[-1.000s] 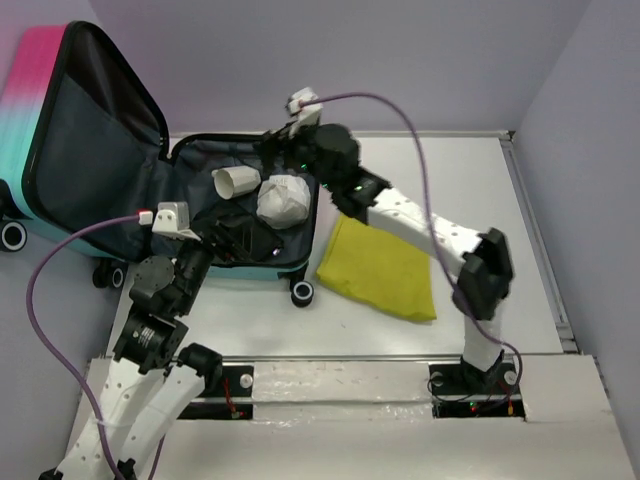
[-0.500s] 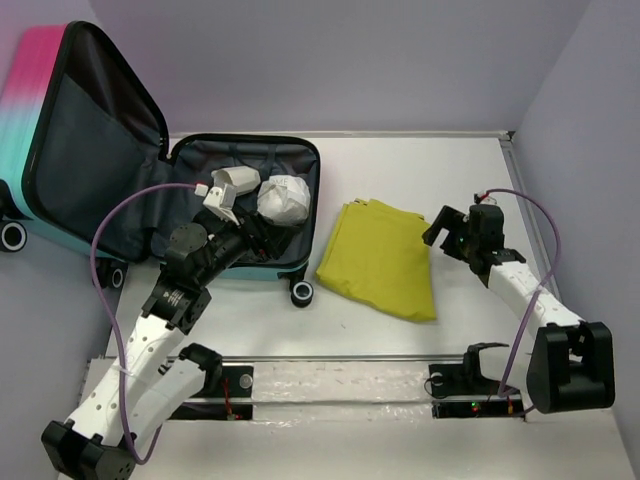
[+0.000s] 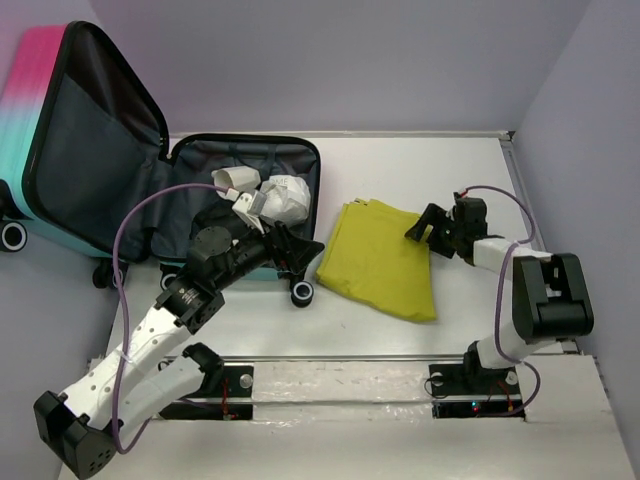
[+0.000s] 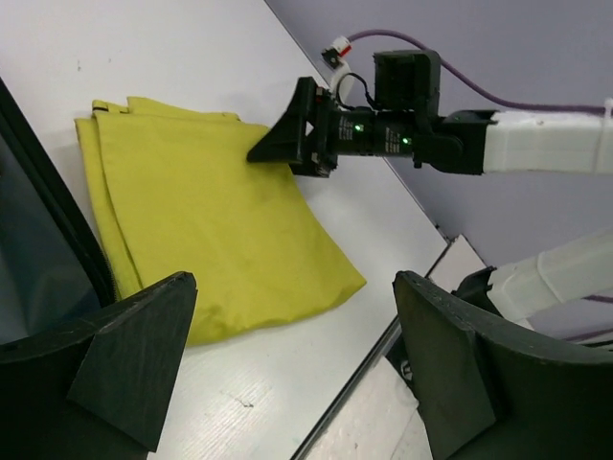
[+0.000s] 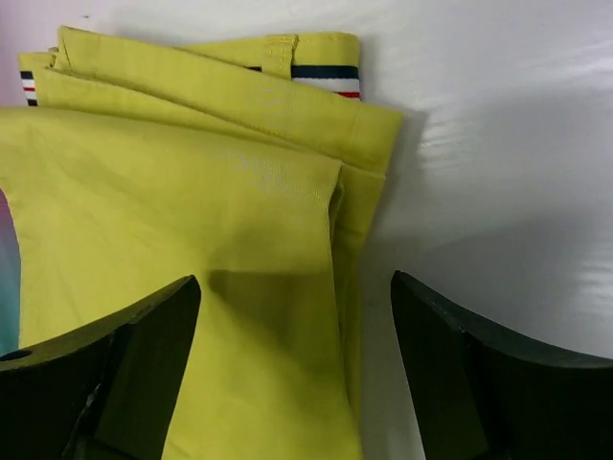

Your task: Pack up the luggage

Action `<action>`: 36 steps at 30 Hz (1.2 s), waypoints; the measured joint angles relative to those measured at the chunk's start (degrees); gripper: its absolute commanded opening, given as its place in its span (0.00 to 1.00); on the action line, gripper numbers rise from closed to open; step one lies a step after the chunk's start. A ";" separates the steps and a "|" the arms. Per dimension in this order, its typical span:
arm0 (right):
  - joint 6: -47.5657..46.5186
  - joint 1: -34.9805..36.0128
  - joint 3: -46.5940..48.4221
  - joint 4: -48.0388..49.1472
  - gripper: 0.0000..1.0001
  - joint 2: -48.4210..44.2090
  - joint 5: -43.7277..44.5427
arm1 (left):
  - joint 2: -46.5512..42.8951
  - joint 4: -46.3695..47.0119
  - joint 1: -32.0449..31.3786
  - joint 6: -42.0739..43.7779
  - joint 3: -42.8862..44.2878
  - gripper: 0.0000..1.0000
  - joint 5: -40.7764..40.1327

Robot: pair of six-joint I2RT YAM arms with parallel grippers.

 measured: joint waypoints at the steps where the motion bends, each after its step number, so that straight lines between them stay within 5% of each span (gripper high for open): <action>1: 0.22 -0.02 0.76 0.96 0.79 1.73 -1.25 | 0.33 -0.11 -0.98 0.00 0.00 0.94 -0.92; 5: 1.95 -0.02 2.93 5.14 0.59 7.02 -5.60 | 2.29 -0.15 -4.68 0.17 0.00 0.92 -4.26; 7: 3.19 -0.07 3.23 6.38 0.34 8.48 -6.08 | 3.61 -0.48 -5.90 0.31 0.00 0.91 -5.95; 11: 5.86 -0.87 3.34 7.61 0.09 10.19 -5.55 | 6.47 -2.58 -8.68 0.92 0.63 0.91 -11.65; 16: 7.43 -4.63 3.56 7.08 0.07 9.38 -4.02 | 11.19 -4.87 -13.75 2.25 3.93 0.91 -18.43; 24: -2.78 -11.13 14.16 -2.82 0.07 9.60 7.06 | 24.11 -6.67 -19.04 3.48 10.14 0.94 -24.39; 36: -8.70 -12.02 18.29 -6.75 0.07 12.68 9.09 | 54.51 -9.99 -19.41 3.69 33.77 0.95 -28.35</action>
